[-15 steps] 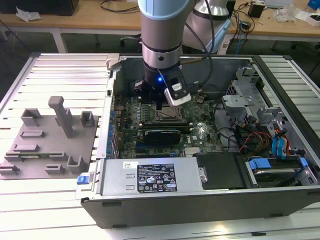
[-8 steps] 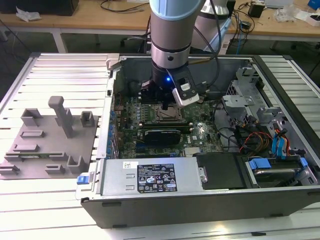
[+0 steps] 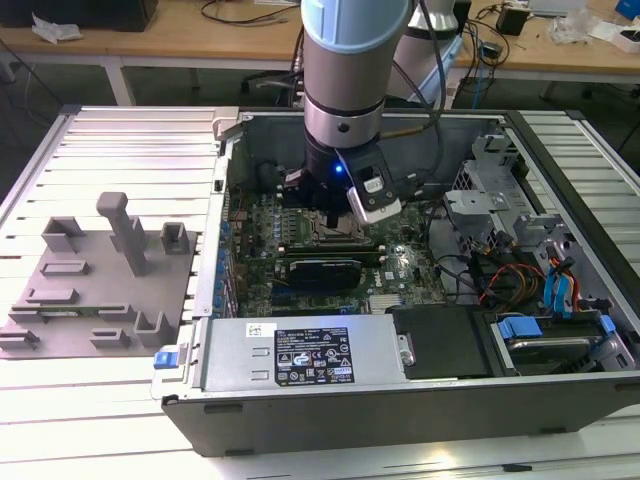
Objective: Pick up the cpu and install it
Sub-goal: 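Install the second cpu locking lever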
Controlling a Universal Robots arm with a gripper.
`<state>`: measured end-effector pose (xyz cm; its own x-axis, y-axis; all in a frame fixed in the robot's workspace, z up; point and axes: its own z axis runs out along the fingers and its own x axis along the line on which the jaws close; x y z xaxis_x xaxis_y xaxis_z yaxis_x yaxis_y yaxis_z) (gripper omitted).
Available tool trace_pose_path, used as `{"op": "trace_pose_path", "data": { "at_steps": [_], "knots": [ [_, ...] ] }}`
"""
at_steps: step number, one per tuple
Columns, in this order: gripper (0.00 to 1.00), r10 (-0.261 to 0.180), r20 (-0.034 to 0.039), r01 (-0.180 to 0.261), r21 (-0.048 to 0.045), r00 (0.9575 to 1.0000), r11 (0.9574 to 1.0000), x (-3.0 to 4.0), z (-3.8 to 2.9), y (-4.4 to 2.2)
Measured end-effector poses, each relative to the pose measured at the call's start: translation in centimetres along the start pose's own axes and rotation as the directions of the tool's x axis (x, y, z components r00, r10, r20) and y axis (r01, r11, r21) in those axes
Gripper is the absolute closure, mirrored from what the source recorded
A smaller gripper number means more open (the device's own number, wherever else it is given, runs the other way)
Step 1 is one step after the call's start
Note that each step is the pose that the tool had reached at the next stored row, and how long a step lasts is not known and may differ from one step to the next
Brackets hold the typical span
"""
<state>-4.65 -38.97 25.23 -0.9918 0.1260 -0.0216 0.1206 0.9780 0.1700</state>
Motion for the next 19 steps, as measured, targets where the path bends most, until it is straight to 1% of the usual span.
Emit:
{"op": "trace_pose_path", "data": {
  "at_steps": [2,4,6,7,8,13,15,16,17,18,19],
  "knots": [
    [0.89,0.005,0.0009,-0.005,0.0001,1.0,1.0,0.07,0.29,-0.16],
    [0.89,0.007,0.0012,-0.007,0.0002,1.0,1.0,0.44,0.61,-0.26],
    [0.89,0.007,0.0012,-0.007,0.0003,1.0,1.0,1.34,1.12,-0.46],
    [0.89,0.007,0.0012,-0.007,0.0003,1.0,1.0,1.65,1.4,-0.55],
    [0.89,0.007,0.0013,-0.007,0.0002,1.0,1.0,1.83,1.82,-0.64],
    [0.89,0.007,0.0011,-0.007,0.0,1.0,1.0,1.93,2.67,-0.79],
    [0.89,0.007,0.0009,-0.007,-0.0025,1.0,1.0,2.02,3.09,-0.86],
    [0.89,0.007,0.0005,-0.007,-0.0049,1.0,1.0,2.09,3.22,-0.9],
    [0.89,0.008,-0.0002,-0.008,-0.011,1.0,0.9999,2.11,3.3,-0.92],
    [0.89,0.008,-0.0014,-0.008,-0.024,1.0,0.9997,2.12,3.36,-0.92],
    [0.89,0.009,-0.0022,-0.009,-0.0328,1.0,0.9994,2.14,3.54,-0.95]
  ]
}}
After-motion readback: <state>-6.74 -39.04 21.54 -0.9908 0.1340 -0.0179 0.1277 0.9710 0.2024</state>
